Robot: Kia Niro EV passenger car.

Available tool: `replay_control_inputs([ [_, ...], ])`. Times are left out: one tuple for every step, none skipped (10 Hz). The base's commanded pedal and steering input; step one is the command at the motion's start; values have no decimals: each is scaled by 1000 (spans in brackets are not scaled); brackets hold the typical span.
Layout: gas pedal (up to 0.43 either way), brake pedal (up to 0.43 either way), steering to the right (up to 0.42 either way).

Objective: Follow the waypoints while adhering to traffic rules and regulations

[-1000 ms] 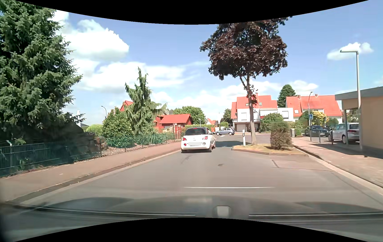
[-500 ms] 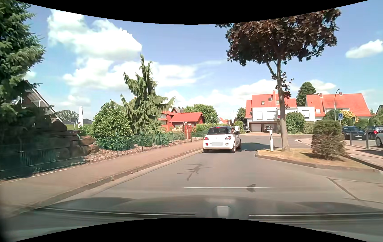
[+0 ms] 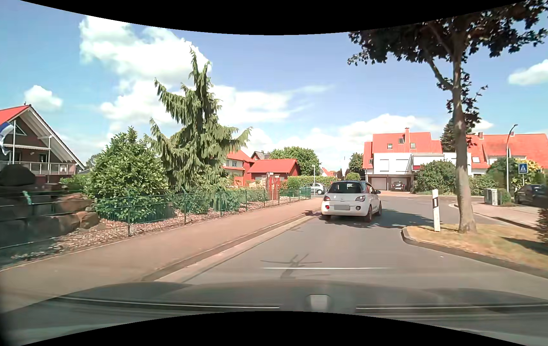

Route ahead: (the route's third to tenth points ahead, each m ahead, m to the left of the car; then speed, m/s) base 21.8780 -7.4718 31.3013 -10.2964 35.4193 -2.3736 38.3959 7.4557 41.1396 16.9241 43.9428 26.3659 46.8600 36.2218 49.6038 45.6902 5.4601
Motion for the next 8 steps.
replay_control_inputs([
  [67,6,22],
  [67,6,48],
  [67,6,72],
  [67,6,92],
  [67,6,112],
  [67,6,128],
  [67,6,138],
  [67,6,146],
])
